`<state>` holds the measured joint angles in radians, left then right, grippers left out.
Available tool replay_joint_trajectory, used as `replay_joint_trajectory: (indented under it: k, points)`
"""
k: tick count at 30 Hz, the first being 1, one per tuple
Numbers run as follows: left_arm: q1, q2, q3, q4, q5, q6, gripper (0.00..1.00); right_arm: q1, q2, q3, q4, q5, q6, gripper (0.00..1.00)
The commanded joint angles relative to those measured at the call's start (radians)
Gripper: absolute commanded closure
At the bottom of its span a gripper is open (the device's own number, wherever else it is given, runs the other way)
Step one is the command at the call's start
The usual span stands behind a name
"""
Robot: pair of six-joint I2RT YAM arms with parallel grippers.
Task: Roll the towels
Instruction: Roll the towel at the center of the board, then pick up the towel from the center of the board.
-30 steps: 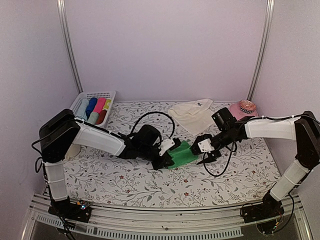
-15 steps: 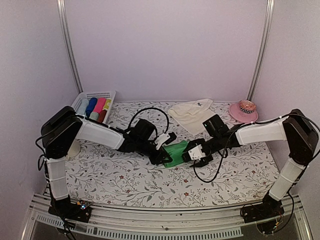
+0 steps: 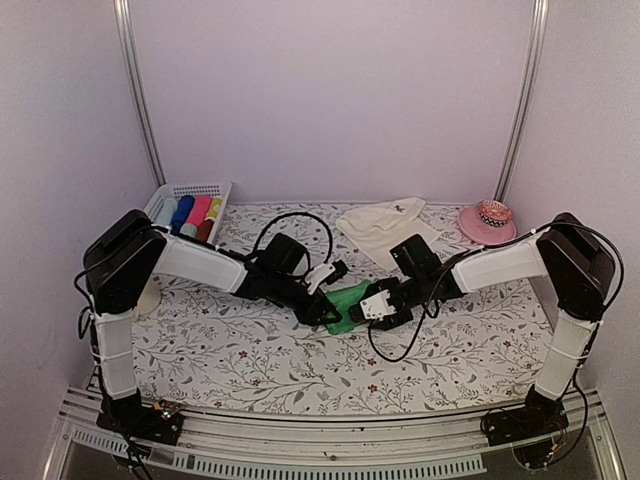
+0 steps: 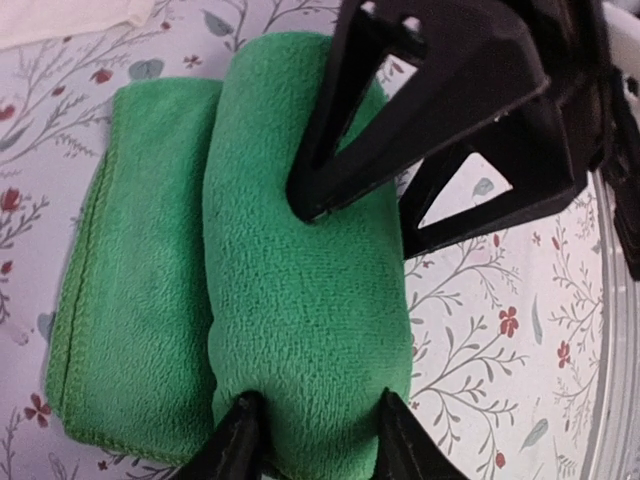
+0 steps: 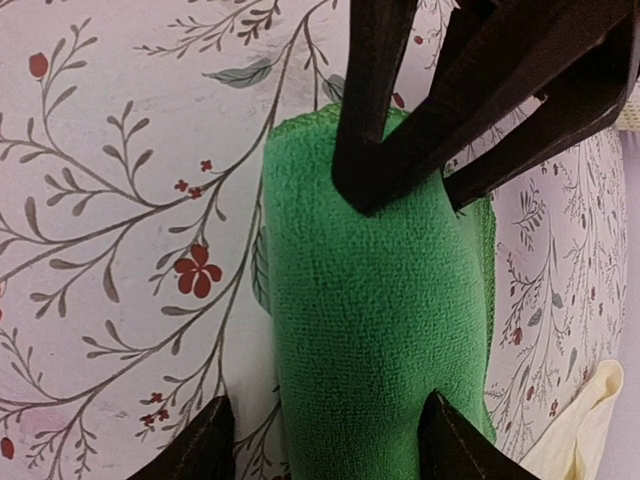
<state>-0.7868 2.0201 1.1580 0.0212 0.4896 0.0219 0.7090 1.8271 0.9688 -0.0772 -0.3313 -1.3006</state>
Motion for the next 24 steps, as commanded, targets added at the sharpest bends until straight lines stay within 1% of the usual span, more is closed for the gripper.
replay_joint_trajectory:
  k: [1,4,7,12,13,14,19,24]
  points:
    - [0.032,0.026,-0.028,-0.149,-0.081,0.000,0.56,0.007,0.073,0.054,-0.022,0.085,0.091,0.46]
    - [0.034,-0.016,-0.039,-0.139,-0.102,-0.004,0.46,0.008,0.085,0.074,-0.040,0.084,0.113,0.54]
    - [0.034,-0.077,-0.062,-0.128,-0.128,-0.011,0.40,0.007,0.098,0.085,-0.065,0.081,0.112,0.64]
    - [0.033,-0.183,-0.124,-0.090,-0.196,-0.025,0.34,0.008,0.130,0.136,-0.186,0.058,0.093,0.77]
    - [0.030,-0.205,-0.141,-0.073,-0.214,-0.025,0.30,0.008,0.136,0.150,-0.214,0.047,0.090,0.79]
    - [0.025,-0.224,-0.161,-0.056,-0.234,-0.018,0.28,0.009,0.142,0.169,-0.250,0.032,0.087,0.79]
    - [0.010,-0.295,-0.246,0.025,-0.328,-0.008,0.25,0.008,0.161,0.231,-0.407,-0.041,0.072,0.80]
    - [0.011,-0.283,-0.239,0.039,-0.372,-0.055,0.24,0.008,0.161,0.263,-0.524,-0.068,0.005,0.80]
